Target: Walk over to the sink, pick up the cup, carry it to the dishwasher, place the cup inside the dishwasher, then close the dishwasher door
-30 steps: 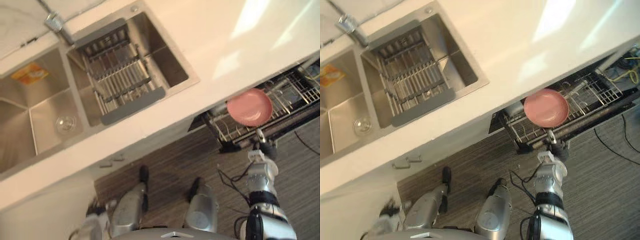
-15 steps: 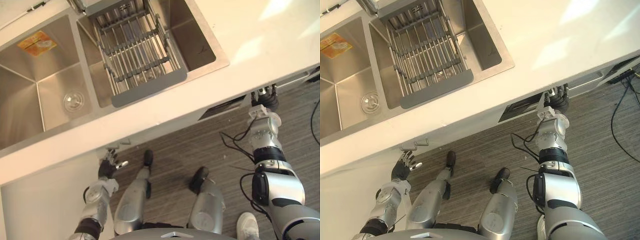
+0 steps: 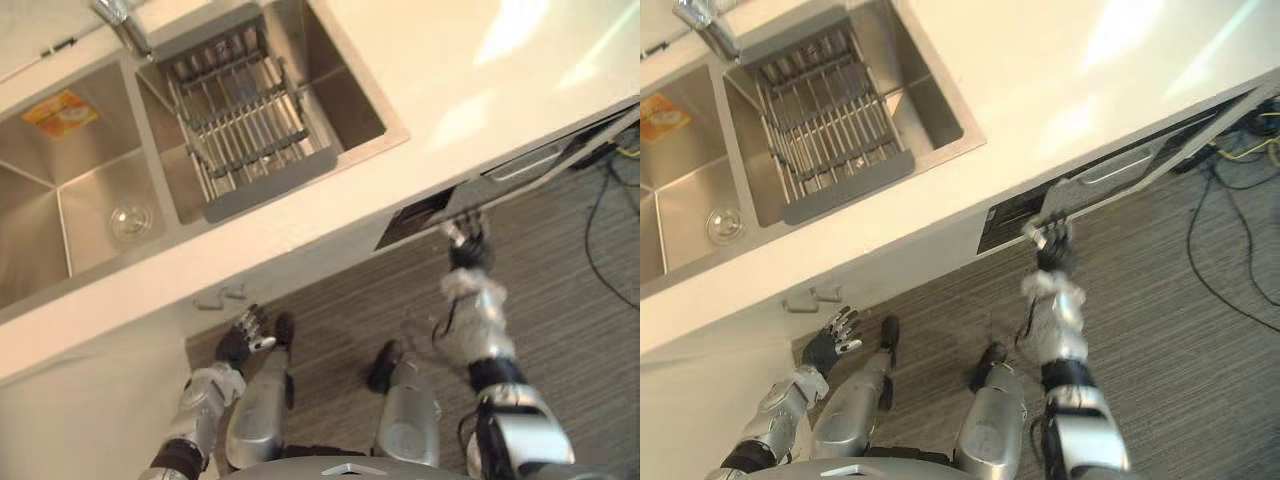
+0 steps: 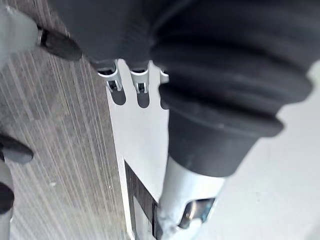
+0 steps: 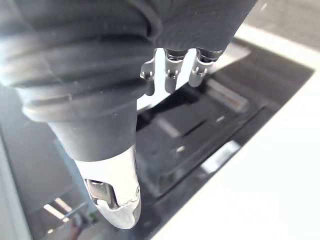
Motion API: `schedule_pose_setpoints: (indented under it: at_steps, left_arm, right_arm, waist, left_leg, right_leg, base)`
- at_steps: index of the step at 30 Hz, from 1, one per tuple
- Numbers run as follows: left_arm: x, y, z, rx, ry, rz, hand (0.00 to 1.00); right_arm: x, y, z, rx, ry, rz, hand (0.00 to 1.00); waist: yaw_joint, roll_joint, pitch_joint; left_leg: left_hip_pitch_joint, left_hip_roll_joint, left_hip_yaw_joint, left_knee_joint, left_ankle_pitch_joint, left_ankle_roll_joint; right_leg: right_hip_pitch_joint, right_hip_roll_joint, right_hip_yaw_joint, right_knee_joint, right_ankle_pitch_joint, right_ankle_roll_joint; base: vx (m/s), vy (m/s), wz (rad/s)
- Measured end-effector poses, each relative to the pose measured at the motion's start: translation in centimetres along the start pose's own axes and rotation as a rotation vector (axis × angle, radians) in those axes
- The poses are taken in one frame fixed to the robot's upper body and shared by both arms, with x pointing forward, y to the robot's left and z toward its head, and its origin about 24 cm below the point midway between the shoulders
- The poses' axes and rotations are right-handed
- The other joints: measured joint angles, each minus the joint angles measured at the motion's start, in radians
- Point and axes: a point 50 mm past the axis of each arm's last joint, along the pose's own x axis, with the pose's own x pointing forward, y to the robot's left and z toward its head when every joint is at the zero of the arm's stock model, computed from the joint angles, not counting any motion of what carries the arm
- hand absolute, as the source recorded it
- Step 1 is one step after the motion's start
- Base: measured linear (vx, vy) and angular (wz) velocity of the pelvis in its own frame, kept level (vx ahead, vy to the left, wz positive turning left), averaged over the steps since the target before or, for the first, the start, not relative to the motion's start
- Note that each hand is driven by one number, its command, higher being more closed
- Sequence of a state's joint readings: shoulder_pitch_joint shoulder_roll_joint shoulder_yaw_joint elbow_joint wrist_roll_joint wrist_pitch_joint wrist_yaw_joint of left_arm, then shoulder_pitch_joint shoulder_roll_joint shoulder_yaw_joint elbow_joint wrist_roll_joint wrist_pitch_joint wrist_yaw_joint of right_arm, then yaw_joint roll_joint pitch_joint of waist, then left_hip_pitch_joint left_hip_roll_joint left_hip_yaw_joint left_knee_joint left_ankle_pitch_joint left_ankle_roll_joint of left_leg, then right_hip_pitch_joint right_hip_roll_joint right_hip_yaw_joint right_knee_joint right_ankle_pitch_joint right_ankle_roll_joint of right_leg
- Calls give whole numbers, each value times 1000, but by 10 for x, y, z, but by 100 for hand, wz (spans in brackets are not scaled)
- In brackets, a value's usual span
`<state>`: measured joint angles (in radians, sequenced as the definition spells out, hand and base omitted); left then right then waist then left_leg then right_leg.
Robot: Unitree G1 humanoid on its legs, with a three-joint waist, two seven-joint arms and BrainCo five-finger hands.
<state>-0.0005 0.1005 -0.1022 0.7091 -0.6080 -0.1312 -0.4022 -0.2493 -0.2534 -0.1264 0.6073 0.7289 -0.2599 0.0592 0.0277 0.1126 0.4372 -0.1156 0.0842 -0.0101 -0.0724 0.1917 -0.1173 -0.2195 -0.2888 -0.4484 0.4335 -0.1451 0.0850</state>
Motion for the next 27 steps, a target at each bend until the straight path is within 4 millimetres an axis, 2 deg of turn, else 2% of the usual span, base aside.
schedule_pose_setpoints:
  at_steps: [1, 3, 4, 6, 11, 12, 15, 16, 17, 18, 19, 21, 22, 24, 25, 26, 27]
  left_arm:
    - [-5, 5, -9, -16, 40, 18, 0]
    - [-17, 14, -29, -50, 126, 61, 0]
    - [-21, 16, -34, -53, 153, 70, 0]
    - [-28, 23, -44, -68, 212, 102, 0]
    - [-42, 34, -60, -95, 300, 176, 0]
    - [-42, 34, -61, -97, 305, 181, 0]
    - [-43, 36, -61, -102, 306, 188, 0]
    - [-42, 35, -61, -101, 305, 187, 0]
    - [-41, 34, -61, -98, 307, 184, 0]
    - [-40, 34, -62, -90, 321, 180, 0]
    - [-41, 33, -64, -85, 340, 179, 0]
    - [-45, 35, -69, -103, 368, 214, 0]
    - [-47, 39, -69, -103, 377, 234, 0]
    - [-49, 43, -67, -90, 388, 252, 0]
    - [-51, 46, -67, -78, 400, 268, 0]
    - [-52, 47, -67, -67, 410, 273, 0]
    - [-53, 48, -69, -37, 431, 271, 0]
  right_arm:
    - [-23, -16, -27, -25, 88, -54, 0]
    - [-60, -43, -64, -111, 248, -155, 0]
    - [-70, -50, -71, -134, 284, -179, 0]
    - [-106, -73, -90, -217, 414, -240, 0]
    - [-156, -99, -112, -281, 621, -332, 0]
    - [-163, -101, -118, -266, 660, -358, 0]
    - [-177, -103, -130, -264, 748, -383, 0]
    - [-181, -106, -131, -276, 768, -396, 0]
    - [-187, -110, -133, -293, 796, -416, 0]
    - [-189, -114, -133, -294, 803, -439, 0]
    - [-190, -116, -132, -299, 811, -454, 0]
    - [-190, -117, -132, -301, 821, -465, 0]
    - [-191, -115, -134, -291, 830, -466, 0]
    - [-193, -113, -138, -267, 837, -478, 0]
    - [-195, -111, -141, -229, 842, -500, 0]
    - [-192, -111, -140, -198, 828, -516, 0]
    - [-192, -111, -139, -170, 812, -532, 0]
  waist:
    - [-9, -15, -13]
    - [-28, -47, -52]
    - [-35, -54, -61]
    - [-53, -67, -99]
    - [-83, -76, -169]
    - [-93, -76, -172]
    - [-89, -78, -171]
    - [-90, -77, -172]
    - [-89, -83, -168]
    - [-87, -79, -170]
    - [-89, -67, -177]
    - [-83, -75, -199]
    - [-82, -89, -210]
    - [-82, -103, -219]
    - [-83, -121, -225]
    - [-86, -122, -224]
    - [-93, -118, -223]
  left_leg:
    - [14, 2, 13, 0, -15, 6]
    - [35, 4, 44, 1, -36, 9]
    - [46, 5, 52, 1, -42, 10]
    - [89, 12, 79, 2, -58, 13]
    - [138, 13, 99, 22, -96, 14]
    - [137, 13, 96, 28, -96, 14]
    - [103, 13, 133, 112, -132, 24]
    - [80, 16, 196, 164, -153, 48]
    - [56, 30, 304, 254, -201, 82]
    - [43, 40, 376, 334, -251, 107]
    - [45, 46, 423, 375, -290, 117]
    - [49, 18, 425, 372, -325, 119]
    - [43, -13, 424, 354, -329, 127]
    - [43, -40, 424, 336, -333, 132]
    - [49, -62, 422, 314, -334, 135]
    - [57, -66, 419, 288, -331, 136]
    - [87, -66, 396, 244, -315, 133]
  right_leg:
    - [12, 6, 7, -12, 2, 3]
    - [25, 20, 26, -41, 8, 7]
    - [36, 23, 29, -53, 14, 12]
    - [90, 42, 40, -113, 34, 22]
    - [171, 51, 39, -176, 50, 30]
    - [190, 50, 19, -185, 49, 33]
    - [223, 33, -19, -187, 41, 37]
    - [235, 22, -37, -181, 34, 42]
    - [252, 4, -61, -178, 15, 50]
    - [267, -8, -67, -176, 11, 60]
    - [287, -13, -76, -176, 8, 74]
    - [297, -44, -75, -173, 5, 97]
    - [282, -66, -58, -171, 1, 103]
    - [272, -91, -53, -157, 0, 111]
    - [254, -117, -40, -105, 22, 123]
    - [210, -130, -9, -17, 40, 77]
    - [151, -131, 48, 100, 90, 0]
  base:
    - [63, -22, -23]
    - [101, -22, -37]
    - [124, -12, -36]
    - [131, -1, -30]
    - [118, 13, -7]
    - [69, 7, 29]
    - [1, 35, 40]
    - [-61, 54, 56]
    - [-54, 55, 52]
    - [-30, 100, 45]
    - [32, 129, 29]
    - [111, 190, 21]
    - [149, 179, 14]
    - [108, 91, 11]
    - [124, 64, 8]
    - [161, 106, 17]
    - [130, 85, 27]
